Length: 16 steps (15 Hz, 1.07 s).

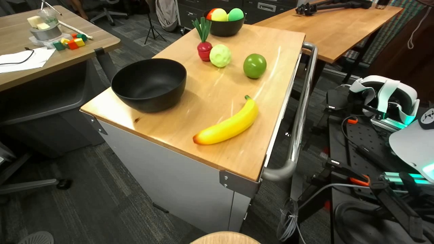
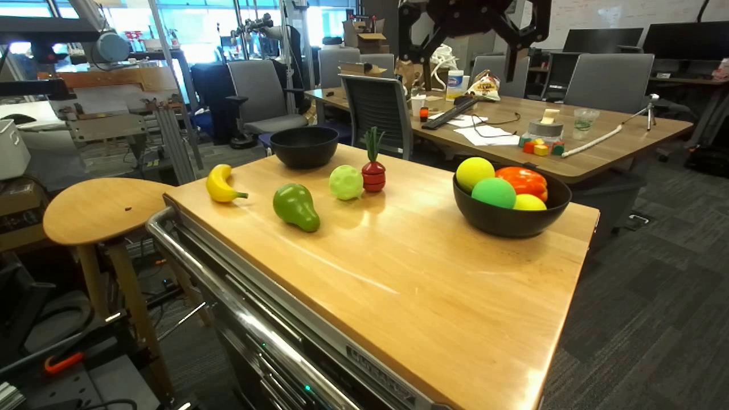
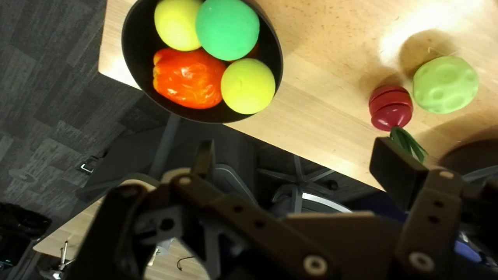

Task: Take the fruits and vegetables out of the bowls and put them on the table

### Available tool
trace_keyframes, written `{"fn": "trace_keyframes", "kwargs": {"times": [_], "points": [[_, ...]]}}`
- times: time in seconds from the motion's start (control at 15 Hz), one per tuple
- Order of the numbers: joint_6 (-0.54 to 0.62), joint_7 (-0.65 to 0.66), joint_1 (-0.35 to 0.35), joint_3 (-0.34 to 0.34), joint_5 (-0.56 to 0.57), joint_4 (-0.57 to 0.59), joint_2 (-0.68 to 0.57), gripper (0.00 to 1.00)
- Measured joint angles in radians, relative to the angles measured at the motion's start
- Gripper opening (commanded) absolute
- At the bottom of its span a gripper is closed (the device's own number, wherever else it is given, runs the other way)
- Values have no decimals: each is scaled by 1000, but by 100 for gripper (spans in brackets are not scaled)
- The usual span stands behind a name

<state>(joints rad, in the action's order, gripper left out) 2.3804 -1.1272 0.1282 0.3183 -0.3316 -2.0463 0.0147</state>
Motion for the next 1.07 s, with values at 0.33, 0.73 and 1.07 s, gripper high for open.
{"fn": "trace_keyframes", "kwargs": {"times": [0.33, 0.73, 1.07], "points": [[4, 1, 27, -27, -148, 5, -66, 100], [92, 77, 71, -97, -201, 76, -224, 100], [165, 236, 87, -143, -138, 152, -337, 100]]}}
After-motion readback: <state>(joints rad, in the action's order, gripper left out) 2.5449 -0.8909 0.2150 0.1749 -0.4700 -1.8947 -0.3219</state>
